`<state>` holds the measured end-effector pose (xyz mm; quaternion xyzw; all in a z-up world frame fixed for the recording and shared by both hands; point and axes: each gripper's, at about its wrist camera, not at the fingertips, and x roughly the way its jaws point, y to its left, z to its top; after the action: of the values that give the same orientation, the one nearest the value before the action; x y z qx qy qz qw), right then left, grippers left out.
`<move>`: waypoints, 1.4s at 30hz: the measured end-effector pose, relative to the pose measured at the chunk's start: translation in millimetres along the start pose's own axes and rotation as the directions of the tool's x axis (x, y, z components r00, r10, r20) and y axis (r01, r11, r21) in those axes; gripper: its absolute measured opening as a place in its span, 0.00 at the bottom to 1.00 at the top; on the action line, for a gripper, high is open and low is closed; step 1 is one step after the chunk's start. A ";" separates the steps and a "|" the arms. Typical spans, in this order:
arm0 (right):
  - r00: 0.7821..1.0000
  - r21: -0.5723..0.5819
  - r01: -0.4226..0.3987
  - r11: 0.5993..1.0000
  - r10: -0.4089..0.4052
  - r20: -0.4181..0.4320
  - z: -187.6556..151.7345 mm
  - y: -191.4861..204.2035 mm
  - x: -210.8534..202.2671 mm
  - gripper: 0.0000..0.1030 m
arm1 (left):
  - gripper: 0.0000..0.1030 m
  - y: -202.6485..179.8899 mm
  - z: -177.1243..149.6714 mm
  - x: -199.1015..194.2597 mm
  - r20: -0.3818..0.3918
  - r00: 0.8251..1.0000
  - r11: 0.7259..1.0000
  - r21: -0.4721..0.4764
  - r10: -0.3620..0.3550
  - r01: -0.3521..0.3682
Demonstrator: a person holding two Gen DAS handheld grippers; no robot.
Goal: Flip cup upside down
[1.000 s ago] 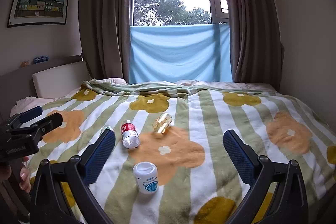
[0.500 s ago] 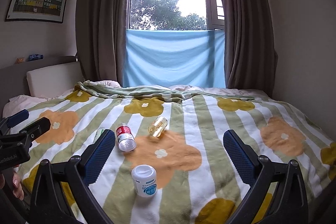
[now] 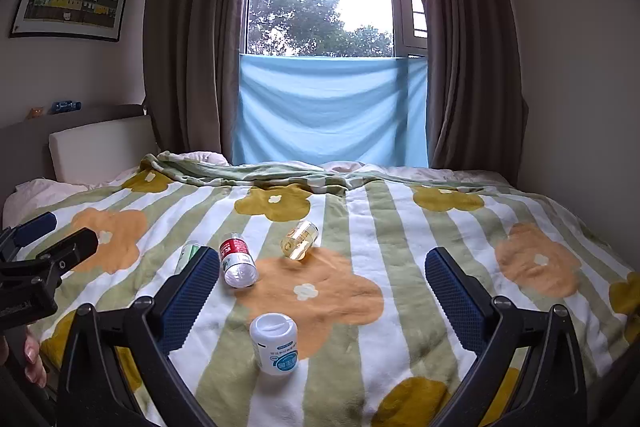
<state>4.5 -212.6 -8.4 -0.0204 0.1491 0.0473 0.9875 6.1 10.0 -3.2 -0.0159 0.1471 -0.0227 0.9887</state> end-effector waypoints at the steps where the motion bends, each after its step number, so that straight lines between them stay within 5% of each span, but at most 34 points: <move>1: 1.000 0.000 0.000 1.000 0.000 0.000 0.0 -0.1 0.2 1.00 | 1.00 -0.2 0.2 0.1 -0.002 1.000 1.000 0.000 -0.001 0.001; 42: 1.000 0.016 0.002 1.000 -0.002 -0.012 0.0 -4.6 1.5 1.00 | 1.00 -14.3 2.7 -8.6 0.075 0.997 0.998 0.062 0.016 -0.020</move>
<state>6.4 -217.0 -8.7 -0.0129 0.1552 0.0452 0.9868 -1.9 -3.7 2.4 0.0156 0.1095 -0.0178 0.9937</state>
